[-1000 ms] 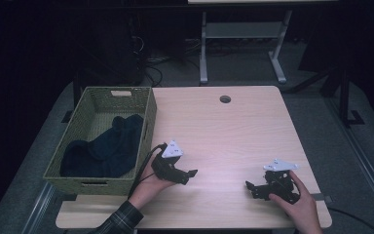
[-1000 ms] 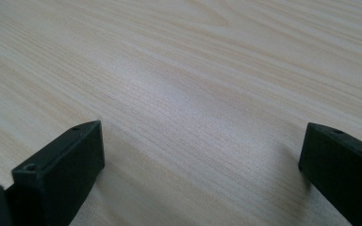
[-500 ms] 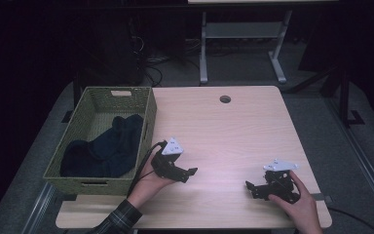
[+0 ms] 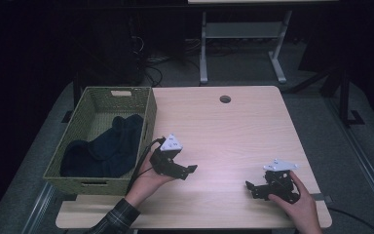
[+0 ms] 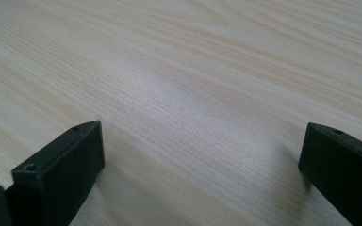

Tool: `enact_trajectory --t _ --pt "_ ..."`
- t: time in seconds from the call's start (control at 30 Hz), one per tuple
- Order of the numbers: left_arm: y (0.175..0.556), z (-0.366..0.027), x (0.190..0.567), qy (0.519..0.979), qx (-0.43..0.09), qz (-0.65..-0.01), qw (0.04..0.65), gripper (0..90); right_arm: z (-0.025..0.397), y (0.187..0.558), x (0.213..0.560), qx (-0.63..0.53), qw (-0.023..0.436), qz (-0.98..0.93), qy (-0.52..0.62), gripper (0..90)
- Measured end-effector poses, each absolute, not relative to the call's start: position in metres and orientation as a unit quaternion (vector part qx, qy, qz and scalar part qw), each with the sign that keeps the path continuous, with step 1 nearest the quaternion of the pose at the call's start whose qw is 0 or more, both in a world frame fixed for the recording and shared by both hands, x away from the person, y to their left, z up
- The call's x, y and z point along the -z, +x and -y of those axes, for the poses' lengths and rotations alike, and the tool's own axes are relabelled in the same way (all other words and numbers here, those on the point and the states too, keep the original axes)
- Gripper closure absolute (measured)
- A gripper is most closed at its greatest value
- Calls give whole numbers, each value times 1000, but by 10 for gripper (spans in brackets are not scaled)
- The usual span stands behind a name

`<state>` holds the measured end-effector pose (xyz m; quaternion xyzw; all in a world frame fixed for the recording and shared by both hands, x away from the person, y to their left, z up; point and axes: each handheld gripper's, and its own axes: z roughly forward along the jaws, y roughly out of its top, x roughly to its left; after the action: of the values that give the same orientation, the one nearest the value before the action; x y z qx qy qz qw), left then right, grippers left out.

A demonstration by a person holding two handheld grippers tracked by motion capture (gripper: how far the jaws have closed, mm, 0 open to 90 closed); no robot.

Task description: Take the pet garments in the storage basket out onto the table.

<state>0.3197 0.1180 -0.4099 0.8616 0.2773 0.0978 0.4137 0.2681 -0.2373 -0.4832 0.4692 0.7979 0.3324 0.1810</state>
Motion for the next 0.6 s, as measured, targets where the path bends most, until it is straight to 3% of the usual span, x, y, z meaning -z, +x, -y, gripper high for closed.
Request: enact_trajectory --t 0.6 --pt "321 -119 394 853 -102 -277 431 142 237 268 483 -332 181 -798 469 4"
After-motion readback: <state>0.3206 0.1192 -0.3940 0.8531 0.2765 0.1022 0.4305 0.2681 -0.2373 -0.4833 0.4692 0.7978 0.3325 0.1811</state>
